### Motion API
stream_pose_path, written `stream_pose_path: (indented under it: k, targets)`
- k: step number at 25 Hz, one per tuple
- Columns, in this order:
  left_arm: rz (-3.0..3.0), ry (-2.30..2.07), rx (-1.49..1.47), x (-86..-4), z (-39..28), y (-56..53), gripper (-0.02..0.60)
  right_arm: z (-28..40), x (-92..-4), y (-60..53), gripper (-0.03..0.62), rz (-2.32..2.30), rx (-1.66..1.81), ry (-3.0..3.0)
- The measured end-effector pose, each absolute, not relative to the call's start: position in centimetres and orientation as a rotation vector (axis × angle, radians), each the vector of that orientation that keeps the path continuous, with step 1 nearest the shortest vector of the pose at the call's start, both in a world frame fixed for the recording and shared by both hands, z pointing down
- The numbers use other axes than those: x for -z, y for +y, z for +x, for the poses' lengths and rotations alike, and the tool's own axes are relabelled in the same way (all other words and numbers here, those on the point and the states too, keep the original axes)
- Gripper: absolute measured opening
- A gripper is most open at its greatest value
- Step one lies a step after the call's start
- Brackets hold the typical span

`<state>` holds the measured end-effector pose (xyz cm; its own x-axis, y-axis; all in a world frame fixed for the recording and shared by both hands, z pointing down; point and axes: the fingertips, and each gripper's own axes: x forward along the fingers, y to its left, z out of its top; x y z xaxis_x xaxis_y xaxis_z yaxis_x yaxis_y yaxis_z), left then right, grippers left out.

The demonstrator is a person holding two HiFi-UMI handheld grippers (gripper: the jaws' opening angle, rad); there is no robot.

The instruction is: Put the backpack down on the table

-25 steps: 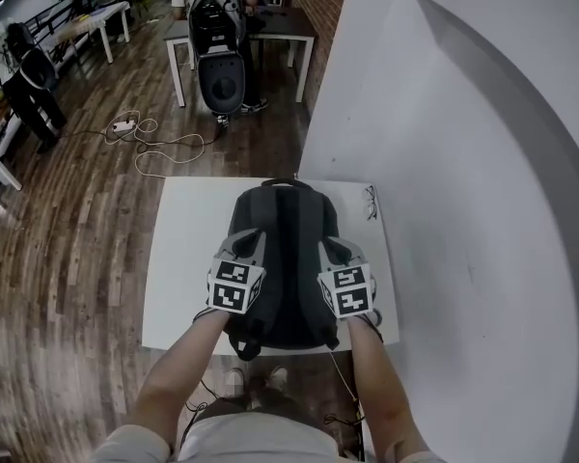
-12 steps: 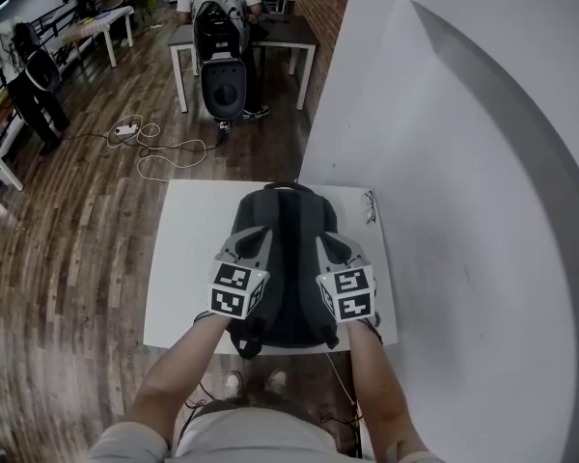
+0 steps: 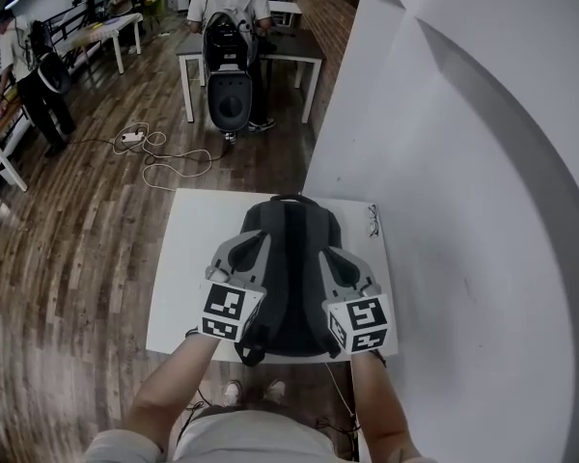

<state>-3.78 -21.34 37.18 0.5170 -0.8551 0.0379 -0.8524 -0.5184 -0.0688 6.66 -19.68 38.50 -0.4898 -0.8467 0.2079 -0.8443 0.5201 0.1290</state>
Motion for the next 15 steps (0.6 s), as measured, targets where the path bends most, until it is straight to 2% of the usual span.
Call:
stream_pose_path:
  k: [15]
  targets:
    - [-2.612, 1.521, -0.132, -29.0, -5.4, -16.1, 0.017, 7.4, -31.8, -14.5, 0.044, 1.517, 0.162, -2.631]
